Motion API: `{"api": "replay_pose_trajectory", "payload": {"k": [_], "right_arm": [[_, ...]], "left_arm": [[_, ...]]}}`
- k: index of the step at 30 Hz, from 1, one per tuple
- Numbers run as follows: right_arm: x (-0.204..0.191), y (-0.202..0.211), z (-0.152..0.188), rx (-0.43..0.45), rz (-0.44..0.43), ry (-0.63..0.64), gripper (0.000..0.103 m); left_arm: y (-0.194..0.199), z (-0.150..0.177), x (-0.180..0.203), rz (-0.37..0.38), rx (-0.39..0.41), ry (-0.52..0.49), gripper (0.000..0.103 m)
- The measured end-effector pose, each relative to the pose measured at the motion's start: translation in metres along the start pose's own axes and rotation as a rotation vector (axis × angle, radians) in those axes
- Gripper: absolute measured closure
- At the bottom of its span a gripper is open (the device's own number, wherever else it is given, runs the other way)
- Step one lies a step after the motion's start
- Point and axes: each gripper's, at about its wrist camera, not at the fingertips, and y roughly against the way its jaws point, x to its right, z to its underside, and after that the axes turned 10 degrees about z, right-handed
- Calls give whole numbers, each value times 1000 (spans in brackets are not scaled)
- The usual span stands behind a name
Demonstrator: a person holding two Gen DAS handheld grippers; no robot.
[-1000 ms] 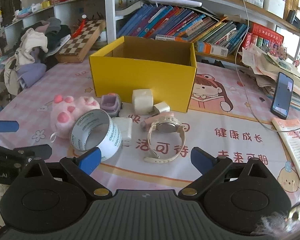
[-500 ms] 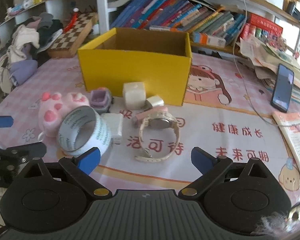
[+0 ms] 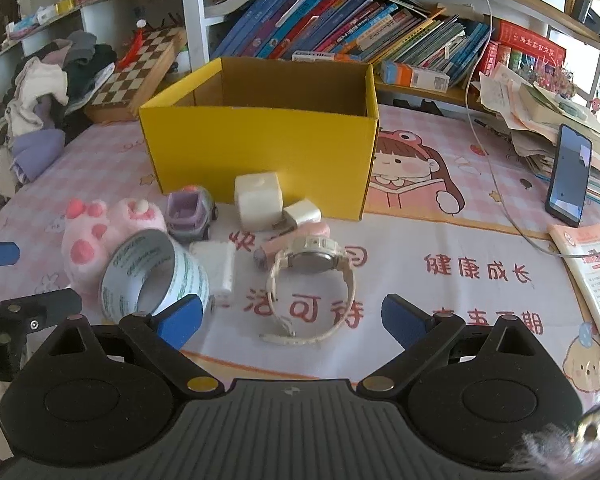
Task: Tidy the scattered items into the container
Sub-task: 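Grasp the pink plush paw with the left tool while the right tool grasps the white watch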
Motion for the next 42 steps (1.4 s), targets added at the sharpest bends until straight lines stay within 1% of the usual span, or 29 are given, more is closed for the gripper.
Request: {"api": "replay_pose_trajectory", "payload": {"k": [9,14,19,23,34,42], "right_arm": [[10,-16,-2,-60,39,-19,5],[11,-26,-4,-79,38,-27,5],[9,-37,-9,-96,30,-19,6],[8,-49,-15,-121,26,-11,10],[8,-77,-26,-170,20,14,17],[8,-91,-31,-188,-16,23,17]], "left_arm": [[-7,-5,-12,-13,12,60,0],[-13,-6,-20,-22,-4,96,1],[-19,-8,-30,-38,-10,139,2],[-24,-11,-35,-48,-7,161,2],[-41,-17,-50,-77,-27,225,10],[-52,-22,-55,-55,-35,261,9]]}}
